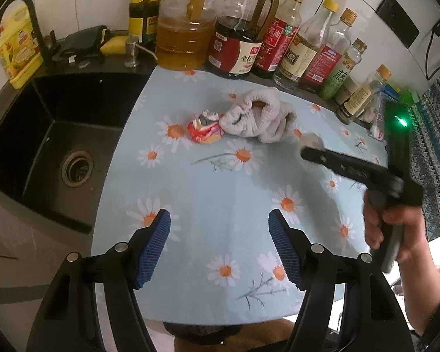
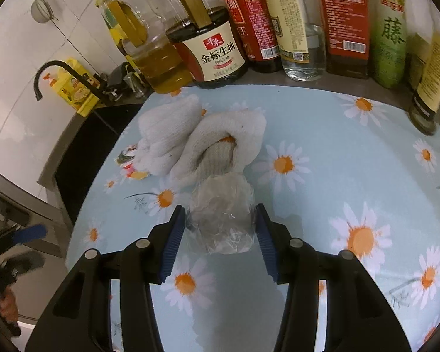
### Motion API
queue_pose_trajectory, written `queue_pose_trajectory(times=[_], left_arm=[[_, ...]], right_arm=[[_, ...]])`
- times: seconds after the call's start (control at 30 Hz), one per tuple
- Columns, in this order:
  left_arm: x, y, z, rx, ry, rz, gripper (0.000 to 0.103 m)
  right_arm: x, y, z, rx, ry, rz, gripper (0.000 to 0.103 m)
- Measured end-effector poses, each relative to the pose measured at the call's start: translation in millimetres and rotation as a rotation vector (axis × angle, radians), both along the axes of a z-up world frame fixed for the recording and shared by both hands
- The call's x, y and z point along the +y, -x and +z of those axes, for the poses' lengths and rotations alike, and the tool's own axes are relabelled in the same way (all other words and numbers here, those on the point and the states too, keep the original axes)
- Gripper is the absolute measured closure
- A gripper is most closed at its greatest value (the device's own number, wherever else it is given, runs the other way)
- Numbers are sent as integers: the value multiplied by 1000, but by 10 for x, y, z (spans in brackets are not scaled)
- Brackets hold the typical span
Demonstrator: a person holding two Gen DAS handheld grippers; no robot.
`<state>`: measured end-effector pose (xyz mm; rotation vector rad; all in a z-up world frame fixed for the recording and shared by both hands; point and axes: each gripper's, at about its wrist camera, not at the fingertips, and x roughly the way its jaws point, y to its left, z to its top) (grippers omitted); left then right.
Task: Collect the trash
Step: 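Grasp the red-and-white crumpled wrapper with the left tool while right holds the bag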
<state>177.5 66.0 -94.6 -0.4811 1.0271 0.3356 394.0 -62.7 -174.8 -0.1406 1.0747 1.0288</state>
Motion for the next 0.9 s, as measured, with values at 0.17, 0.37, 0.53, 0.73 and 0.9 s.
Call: queue_pose_trajectory(times=[0.17, 0.37, 0.53, 0.73, 0.9], left_arm=[[44, -240, 25, 8, -53, -57, 36], [182, -558, -72, 42, -112, -113, 36], [275, -826, -249, 74, -162, -174, 36], [340, -1048, -484, 114, -197, -256, 36], [437, -1208, -655, 128, -232, -314, 36]], right_arm=[[-186, 138, 74, 13, -43, -3, 54], [-394, 311, 179, -14, -76, -12, 54], [-580, 454, 235, -20, -104, -21, 54], [-747, 564, 224, 2, -113, -44, 54], [-848, 634, 138, 27, -103, -63, 54]])
